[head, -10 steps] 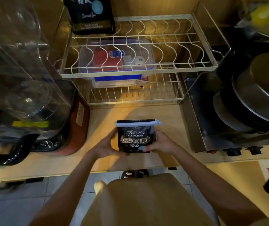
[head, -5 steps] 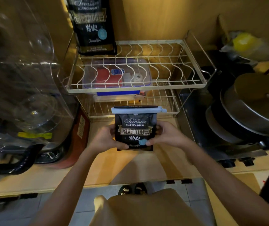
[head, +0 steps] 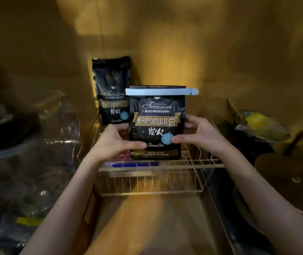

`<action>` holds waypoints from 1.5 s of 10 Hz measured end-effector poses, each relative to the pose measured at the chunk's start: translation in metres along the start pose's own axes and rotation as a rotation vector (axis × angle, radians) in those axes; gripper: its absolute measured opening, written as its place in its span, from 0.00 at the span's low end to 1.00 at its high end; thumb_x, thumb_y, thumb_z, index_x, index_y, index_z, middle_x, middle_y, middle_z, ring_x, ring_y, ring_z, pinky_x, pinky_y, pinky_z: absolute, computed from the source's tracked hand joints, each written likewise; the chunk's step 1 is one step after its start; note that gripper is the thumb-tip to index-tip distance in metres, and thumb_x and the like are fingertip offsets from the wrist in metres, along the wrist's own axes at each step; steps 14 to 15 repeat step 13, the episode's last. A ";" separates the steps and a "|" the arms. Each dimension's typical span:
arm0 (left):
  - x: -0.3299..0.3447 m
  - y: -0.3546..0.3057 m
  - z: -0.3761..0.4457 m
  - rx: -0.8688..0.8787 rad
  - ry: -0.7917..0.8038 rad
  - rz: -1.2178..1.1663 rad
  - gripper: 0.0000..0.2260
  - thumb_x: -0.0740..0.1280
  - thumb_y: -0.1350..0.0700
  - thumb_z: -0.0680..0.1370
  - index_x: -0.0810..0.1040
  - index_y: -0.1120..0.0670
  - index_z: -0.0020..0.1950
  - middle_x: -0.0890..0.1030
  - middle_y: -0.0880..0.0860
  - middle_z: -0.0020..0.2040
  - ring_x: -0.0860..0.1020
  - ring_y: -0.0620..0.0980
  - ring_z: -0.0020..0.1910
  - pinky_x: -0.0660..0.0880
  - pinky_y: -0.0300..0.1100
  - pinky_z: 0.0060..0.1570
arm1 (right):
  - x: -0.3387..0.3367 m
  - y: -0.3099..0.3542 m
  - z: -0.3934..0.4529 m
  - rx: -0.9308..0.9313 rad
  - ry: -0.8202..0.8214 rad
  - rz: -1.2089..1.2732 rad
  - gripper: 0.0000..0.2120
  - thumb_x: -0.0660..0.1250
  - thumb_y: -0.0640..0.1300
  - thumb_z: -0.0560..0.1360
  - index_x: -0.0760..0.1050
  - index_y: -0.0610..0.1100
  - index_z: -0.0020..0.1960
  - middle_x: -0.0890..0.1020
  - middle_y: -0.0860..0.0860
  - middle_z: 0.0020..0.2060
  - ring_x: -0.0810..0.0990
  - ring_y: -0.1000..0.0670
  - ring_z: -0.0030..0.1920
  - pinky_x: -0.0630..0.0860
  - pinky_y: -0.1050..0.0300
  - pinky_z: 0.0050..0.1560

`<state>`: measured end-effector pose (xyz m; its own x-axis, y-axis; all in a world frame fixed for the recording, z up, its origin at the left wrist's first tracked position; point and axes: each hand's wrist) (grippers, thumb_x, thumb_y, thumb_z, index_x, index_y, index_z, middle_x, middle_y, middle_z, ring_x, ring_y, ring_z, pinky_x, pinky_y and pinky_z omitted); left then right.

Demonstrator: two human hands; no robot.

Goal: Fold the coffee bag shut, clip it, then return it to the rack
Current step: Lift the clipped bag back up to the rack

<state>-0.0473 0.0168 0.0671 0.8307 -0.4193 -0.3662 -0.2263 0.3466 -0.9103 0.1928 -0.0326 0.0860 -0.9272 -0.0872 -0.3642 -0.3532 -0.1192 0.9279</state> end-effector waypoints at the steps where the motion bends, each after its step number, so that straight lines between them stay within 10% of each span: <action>1: -0.005 -0.005 0.028 0.052 -0.125 -0.052 0.15 0.74 0.56 0.62 0.80 0.50 0.48 0.85 0.40 0.41 0.81 0.42 0.47 0.78 0.34 0.43 | -0.012 0.006 0.027 -0.054 -0.080 0.031 0.21 0.73 0.36 0.65 0.72 0.48 0.55 0.79 0.59 0.46 0.79 0.68 0.45 0.76 0.74 0.42; 7: 0.041 0.058 0.106 0.168 -0.655 0.302 0.28 0.71 0.62 0.69 0.66 0.58 0.67 0.73 0.51 0.63 0.69 0.45 0.63 0.62 0.32 0.64 | -0.010 -0.063 0.124 0.042 -0.109 0.070 0.14 0.69 0.39 0.70 0.74 0.51 0.53 0.81 0.57 0.46 0.80 0.59 0.47 0.78 0.66 0.43; 9: 0.056 0.081 0.114 0.254 -0.543 0.637 0.32 0.68 0.58 0.72 0.56 0.55 0.71 0.56 0.62 0.73 0.53 0.54 0.73 0.54 0.54 0.69 | -0.005 -0.077 0.131 0.113 -0.112 0.121 0.23 0.70 0.45 0.71 0.69 0.47 0.64 0.80 0.50 0.55 0.77 0.49 0.58 0.74 0.46 0.62; 11: 0.067 0.083 0.114 0.191 -0.398 0.898 0.26 0.51 0.45 0.77 0.53 0.53 0.73 0.51 0.53 0.75 0.44 0.47 0.73 0.50 0.56 0.69 | 0.003 -0.072 0.133 0.142 -0.053 0.048 0.18 0.62 0.48 0.76 0.65 0.53 0.65 0.77 0.51 0.58 0.75 0.52 0.60 0.73 0.55 0.58; 15: 0.059 0.043 0.109 0.063 -0.347 0.810 0.26 0.46 0.41 0.76 0.60 0.52 0.70 0.61 0.52 0.74 0.57 0.51 0.74 0.59 0.48 0.70 | -0.004 -0.020 0.118 0.128 -0.284 -0.177 0.36 0.65 0.48 0.74 0.47 0.46 0.74 0.62 0.46 0.72 0.62 0.45 0.71 0.63 0.47 0.69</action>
Point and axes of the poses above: each hand's wrist, its own z-axis towards the middle knuckle, its own x-axis out of the palm, y = z × x
